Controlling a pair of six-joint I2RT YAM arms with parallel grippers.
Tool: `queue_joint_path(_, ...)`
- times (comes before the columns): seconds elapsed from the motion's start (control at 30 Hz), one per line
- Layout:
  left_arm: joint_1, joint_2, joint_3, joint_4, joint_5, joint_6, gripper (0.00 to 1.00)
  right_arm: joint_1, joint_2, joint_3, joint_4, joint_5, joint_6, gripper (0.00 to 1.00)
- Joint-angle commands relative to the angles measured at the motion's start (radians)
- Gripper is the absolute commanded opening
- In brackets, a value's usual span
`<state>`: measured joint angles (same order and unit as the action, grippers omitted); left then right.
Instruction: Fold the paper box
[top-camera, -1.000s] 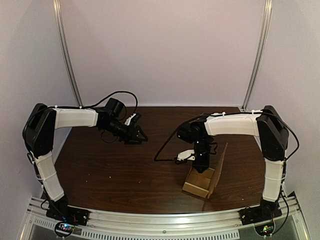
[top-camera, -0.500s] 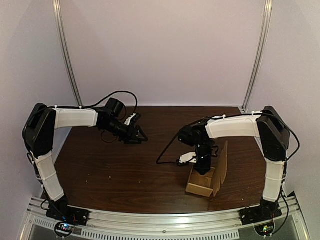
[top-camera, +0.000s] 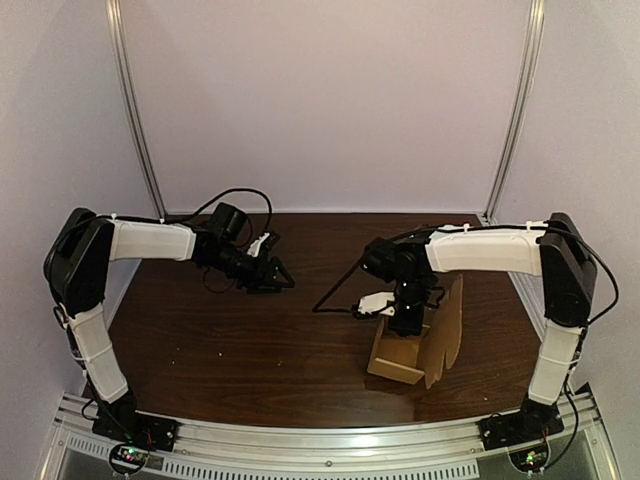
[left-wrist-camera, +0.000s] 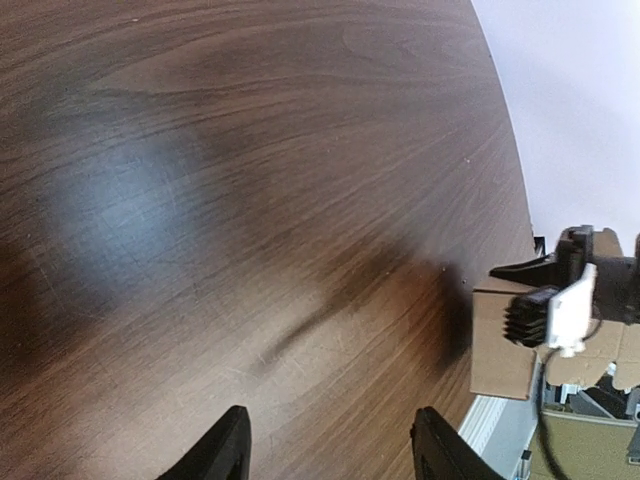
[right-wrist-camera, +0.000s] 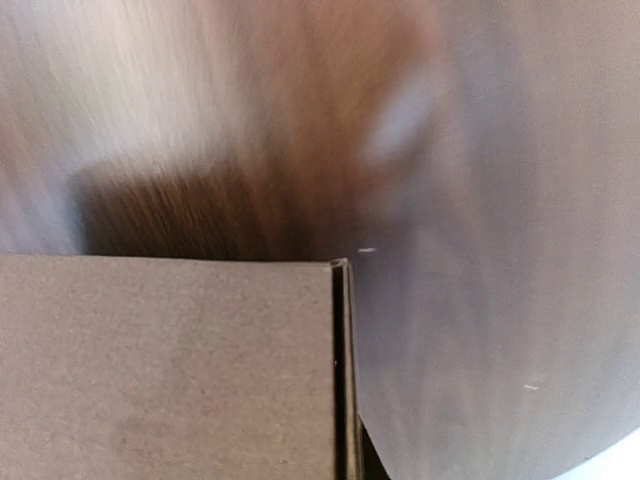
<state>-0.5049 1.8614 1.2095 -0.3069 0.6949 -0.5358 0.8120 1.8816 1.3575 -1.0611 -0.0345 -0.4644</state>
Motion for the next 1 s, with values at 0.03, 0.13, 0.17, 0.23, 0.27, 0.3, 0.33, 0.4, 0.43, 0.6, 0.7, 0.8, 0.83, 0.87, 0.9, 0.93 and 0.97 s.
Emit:
queue_joint_path(0.03,-0.063,-0.007,-0.082,0.226,-0.088,-0.121,0.57,0.003,-0.112,0.187,-0.013,-0.001,0.003,0.04)
queue_joint_path(0.13,-0.124,0.023,-0.122,0.419,-0.115,-0.221,0.57,0.003,-0.106,0.249,0.001,-0.007,0.003,0.05)
queue_joint_path(0.17,-0.143,0.028,-0.135,0.482,-0.129,-0.252,0.57,0.003,-0.101,0.263,0.017,-0.009,0.005,0.05)
queue_joint_path(0.23,-0.174,0.031,-0.169,0.615,-0.167,-0.322,0.58,0.003,-0.089,0.285,0.046,-0.016,0.008,0.05)
queue_joint_path(0.27,-0.186,0.034,-0.187,0.678,-0.179,-0.361,0.58,0.004,-0.082,0.295,0.063,-0.019,0.011,0.06)
queue_joint_path(0.3,-0.197,0.042,-0.193,0.729,-0.189,-0.394,0.58,0.003,-0.073,0.306,0.074,-0.016,0.015,0.06)
queue_joint_path(0.33,-0.206,0.050,-0.195,0.770,-0.194,-0.425,0.58,0.003,-0.063,0.317,0.085,-0.020,0.018,0.06)
queue_joint_path(0.4,-0.226,0.070,-0.187,0.818,-0.196,-0.463,0.58,0.004,-0.046,0.342,0.088,-0.031,0.027,0.06)
queue_joint_path(0.43,-0.238,0.085,-0.173,0.821,-0.189,-0.473,0.58,0.006,-0.038,0.351,0.092,-0.037,0.033,0.06)
queue_joint_path(0.6,-0.298,0.131,-0.103,0.822,-0.155,-0.501,0.58,0.018,-0.019,0.361,0.130,-0.032,0.044,0.06)
queue_joint_path(0.7,-0.313,0.139,-0.101,0.886,-0.142,-0.563,0.58,0.026,-0.011,0.353,0.172,0.004,0.043,0.06)
queue_joint_path(0.8,-0.323,0.139,-0.105,0.959,-0.126,-0.613,0.57,0.040,0.000,0.328,0.247,0.110,0.028,0.05)
queue_joint_path(0.83,-0.326,0.139,-0.103,0.965,-0.119,-0.622,0.57,0.045,0.003,0.317,0.275,0.153,0.020,0.05)
queue_joint_path(0.87,-0.329,0.138,-0.099,0.974,-0.112,-0.627,0.57,0.050,0.009,0.306,0.302,0.191,0.015,0.05)
queue_joint_path(0.9,-0.332,0.138,-0.095,0.976,-0.107,-0.631,0.57,0.054,0.015,0.303,0.316,0.219,0.012,0.05)
queue_joint_path(0.93,-0.334,0.138,-0.093,0.977,-0.102,-0.633,0.57,0.056,0.023,0.302,0.328,0.240,0.011,0.05)
queue_joint_path(0.97,-0.336,0.137,-0.091,0.976,-0.100,-0.635,0.57,0.057,0.026,0.300,0.344,0.262,0.016,0.05)
